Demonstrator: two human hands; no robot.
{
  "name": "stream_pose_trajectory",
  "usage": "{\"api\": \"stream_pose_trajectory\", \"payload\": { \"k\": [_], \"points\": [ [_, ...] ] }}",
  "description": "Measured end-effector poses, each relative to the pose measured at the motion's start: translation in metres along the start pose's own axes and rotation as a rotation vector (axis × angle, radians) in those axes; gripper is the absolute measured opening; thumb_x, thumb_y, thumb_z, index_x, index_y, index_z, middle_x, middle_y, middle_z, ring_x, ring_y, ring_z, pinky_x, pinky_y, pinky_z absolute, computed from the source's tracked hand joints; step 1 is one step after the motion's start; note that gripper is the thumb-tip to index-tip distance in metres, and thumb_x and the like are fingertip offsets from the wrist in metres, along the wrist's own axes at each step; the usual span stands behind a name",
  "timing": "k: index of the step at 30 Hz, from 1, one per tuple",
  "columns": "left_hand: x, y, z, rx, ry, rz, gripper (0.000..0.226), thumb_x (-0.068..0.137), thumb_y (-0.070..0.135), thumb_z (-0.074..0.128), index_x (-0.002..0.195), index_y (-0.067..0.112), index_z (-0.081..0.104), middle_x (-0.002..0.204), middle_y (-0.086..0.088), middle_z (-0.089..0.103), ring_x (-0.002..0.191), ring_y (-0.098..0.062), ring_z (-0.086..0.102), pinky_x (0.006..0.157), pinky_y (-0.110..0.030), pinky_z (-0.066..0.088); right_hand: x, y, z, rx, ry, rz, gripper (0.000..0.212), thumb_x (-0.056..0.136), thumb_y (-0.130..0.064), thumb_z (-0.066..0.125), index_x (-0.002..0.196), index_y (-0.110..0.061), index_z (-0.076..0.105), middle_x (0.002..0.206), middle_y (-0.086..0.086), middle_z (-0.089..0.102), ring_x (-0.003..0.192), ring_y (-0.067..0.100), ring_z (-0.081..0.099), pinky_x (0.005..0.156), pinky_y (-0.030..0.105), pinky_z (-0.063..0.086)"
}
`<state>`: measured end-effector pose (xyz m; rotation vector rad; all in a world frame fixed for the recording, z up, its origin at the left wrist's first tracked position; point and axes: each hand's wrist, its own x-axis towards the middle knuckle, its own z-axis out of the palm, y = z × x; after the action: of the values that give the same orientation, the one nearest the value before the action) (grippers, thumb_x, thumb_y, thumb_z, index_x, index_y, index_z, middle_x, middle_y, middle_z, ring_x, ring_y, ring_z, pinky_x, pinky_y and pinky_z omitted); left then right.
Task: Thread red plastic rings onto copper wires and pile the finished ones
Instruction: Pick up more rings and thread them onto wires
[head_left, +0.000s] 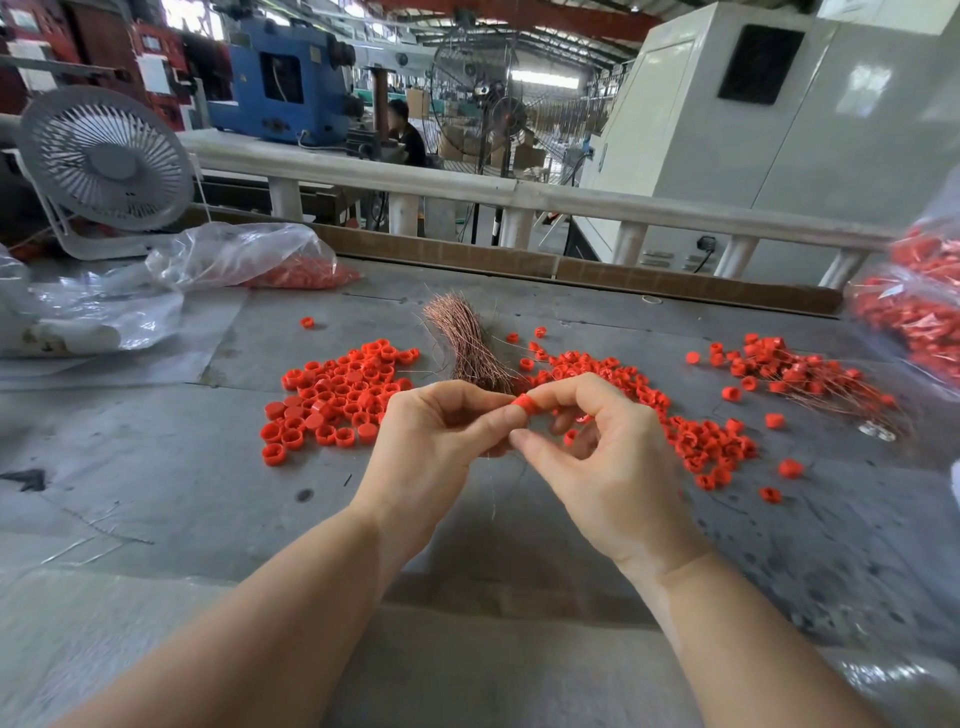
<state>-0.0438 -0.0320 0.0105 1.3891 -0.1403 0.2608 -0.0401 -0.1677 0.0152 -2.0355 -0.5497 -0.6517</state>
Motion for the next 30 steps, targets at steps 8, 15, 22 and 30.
{"api": "stream_pose_trajectory", "payload": {
  "k": [8, 15, 22, 30],
  "points": [
    [-0.0002, 0.0023, 0.0003, -0.095, -0.080, -0.182, 0.022, 0.084, 0.015, 0.060, 0.069, 0.009, 0.075, 0.070, -0.011, 0.071, 0.064, -0.015, 0.065, 0.064, -0.020, 0.055, 0.0022, 0.0051, 0.0026, -0.073, 0.082, -0.056, 0.012, 0.071, -0.017, 0.079, 0.073, -0.018, 0.067, 0.070, -0.009, 0.061, 0.063, 0.005, 0.051, 0.061, 0.012, 0.039],
    [-0.0022, 0.0060, 0.0017, -0.117, -0.136, -0.240, 0.026, 0.088, 0.015, 0.054, 0.076, 0.007, 0.075, 0.075, -0.012, 0.072, 0.070, -0.018, 0.069, 0.064, -0.021, 0.055, 0.0026, 0.0061, 0.0029, -0.233, 0.078, -0.097, 0.006, 0.077, -0.011, 0.069, 0.074, -0.008, 0.064, 0.071, 0.001, 0.061, 0.066, 0.017, 0.054, 0.064, 0.029, 0.041],
    [-0.0025, 0.0048, 0.0015, -0.083, -0.160, -0.229, 0.028, 0.088, 0.013, 0.053, 0.073, 0.011, 0.076, 0.073, -0.009, 0.072, 0.069, -0.016, 0.069, 0.061, -0.019, 0.053, 0.0021, 0.0046, 0.0044, -0.339, 0.039, -0.136, 0.010, 0.080, -0.013, 0.058, 0.075, -0.004, 0.060, 0.074, 0.008, 0.061, 0.071, 0.029, 0.057, 0.065, 0.028, 0.035],
    [0.0004, 0.0003, 0.0008, -0.065, -0.130, -0.215, 0.023, 0.086, 0.014, 0.058, 0.069, 0.008, 0.074, 0.071, -0.011, 0.071, 0.064, -0.015, 0.066, 0.060, -0.019, 0.053, 0.0016, 0.0044, 0.0054, -0.386, 0.008, -0.188, 0.009, 0.080, -0.011, 0.057, 0.077, -0.003, 0.059, 0.076, 0.009, 0.061, 0.074, 0.030, 0.057, 0.068, 0.028, 0.035]
  ]
}}
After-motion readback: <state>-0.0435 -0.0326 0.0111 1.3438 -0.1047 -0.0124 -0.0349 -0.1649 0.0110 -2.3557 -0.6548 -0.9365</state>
